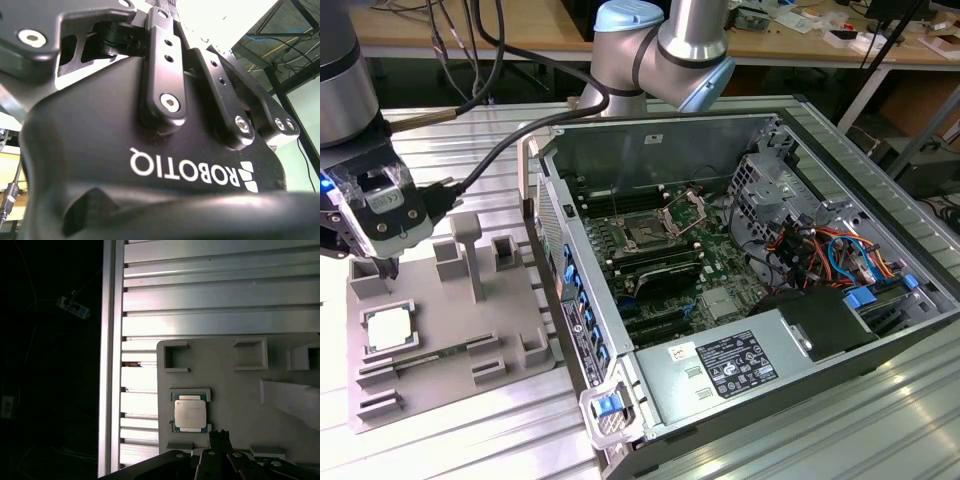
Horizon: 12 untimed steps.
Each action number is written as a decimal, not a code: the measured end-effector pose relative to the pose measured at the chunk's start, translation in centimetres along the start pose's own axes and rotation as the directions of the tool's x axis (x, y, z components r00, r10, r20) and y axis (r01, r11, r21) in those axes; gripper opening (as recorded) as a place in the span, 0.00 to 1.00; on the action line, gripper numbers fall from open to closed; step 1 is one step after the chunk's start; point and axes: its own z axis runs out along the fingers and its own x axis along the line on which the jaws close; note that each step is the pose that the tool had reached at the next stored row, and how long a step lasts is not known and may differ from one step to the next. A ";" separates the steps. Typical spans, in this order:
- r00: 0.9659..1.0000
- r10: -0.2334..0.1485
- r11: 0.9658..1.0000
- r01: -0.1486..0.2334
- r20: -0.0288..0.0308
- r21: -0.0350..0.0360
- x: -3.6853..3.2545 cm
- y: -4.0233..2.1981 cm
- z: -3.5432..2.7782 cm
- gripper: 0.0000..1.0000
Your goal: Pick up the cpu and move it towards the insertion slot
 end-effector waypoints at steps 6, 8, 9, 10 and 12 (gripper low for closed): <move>1.000 0.000 1.000 0.000 0.000 0.000 0.00 -0.01 0.16 0.11; 1.000 0.000 1.000 0.000 0.000 0.000 0.00 -0.02 0.20 0.11; 1.000 0.000 1.000 0.000 0.000 0.000 0.00 -0.02 0.23 0.11; 1.000 0.000 1.000 0.000 0.000 0.000 0.00 -0.02 0.24 0.11; 1.000 0.000 1.000 0.000 0.000 0.000 0.00 -0.04 0.40 0.11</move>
